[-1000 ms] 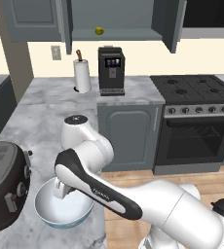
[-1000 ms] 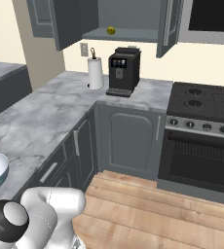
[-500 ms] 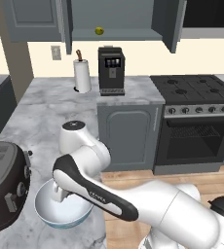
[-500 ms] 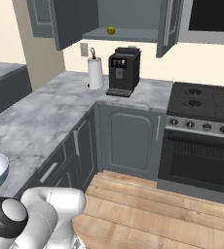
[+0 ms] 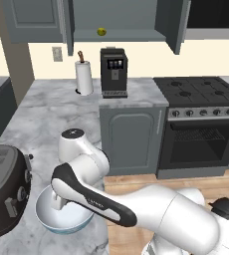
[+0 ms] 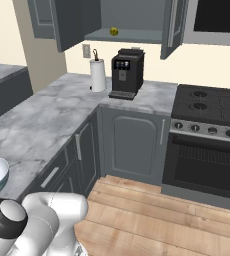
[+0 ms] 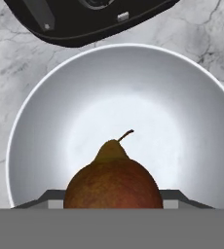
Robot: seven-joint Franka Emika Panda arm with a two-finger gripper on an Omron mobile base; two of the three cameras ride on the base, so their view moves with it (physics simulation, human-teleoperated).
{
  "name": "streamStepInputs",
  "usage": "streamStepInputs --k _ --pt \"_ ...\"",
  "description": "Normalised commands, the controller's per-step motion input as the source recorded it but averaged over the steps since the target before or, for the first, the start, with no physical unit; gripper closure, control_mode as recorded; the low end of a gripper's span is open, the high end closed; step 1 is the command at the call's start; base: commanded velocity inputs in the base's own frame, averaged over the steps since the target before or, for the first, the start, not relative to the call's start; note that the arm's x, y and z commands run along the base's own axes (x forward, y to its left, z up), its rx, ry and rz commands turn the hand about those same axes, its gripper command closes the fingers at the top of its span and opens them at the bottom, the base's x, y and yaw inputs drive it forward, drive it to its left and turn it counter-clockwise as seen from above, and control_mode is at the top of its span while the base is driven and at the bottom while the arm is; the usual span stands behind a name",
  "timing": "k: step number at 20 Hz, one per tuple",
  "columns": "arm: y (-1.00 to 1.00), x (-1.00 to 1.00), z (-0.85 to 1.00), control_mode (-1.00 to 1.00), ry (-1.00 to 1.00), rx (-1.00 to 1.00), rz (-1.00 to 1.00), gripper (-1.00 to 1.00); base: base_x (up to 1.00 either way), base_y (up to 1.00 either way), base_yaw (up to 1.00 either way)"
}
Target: Pick the pears from the cabinet and place them in one bowl. Pick the apple from the sink and place it in the other bowl.
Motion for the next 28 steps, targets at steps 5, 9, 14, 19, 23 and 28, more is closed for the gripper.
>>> streamStepInputs --k 5,9,14,19,23,28 --pt "0.09 0.07 -0.14 -1.00 0.00 0.00 0.00 1.00 0.00 0.00 0.00" --pt "0.07 0.07 -0.14 -1.00 0.00 0.00 0.00 1.00 0.00 0.00 0.00" --pt "0.05 0.05 -0.15 -1.00 0.00 0.00 0.00 1.00 0.00 0.00 0.00" --pt "0.06 0.04 -0.15 -1.00 0.00 0.00 0.00 1.00 0.00 0.00 0.00" --pt "0.04 0.06 -0.15 -1.00 0.00 0.00 0.00 1.00 0.00 0.00 0.00" --pt "0.02 0.02 -0.17 -1.00 0.00 -0.01 0.00 1.00 0.00 0.00 0.00"
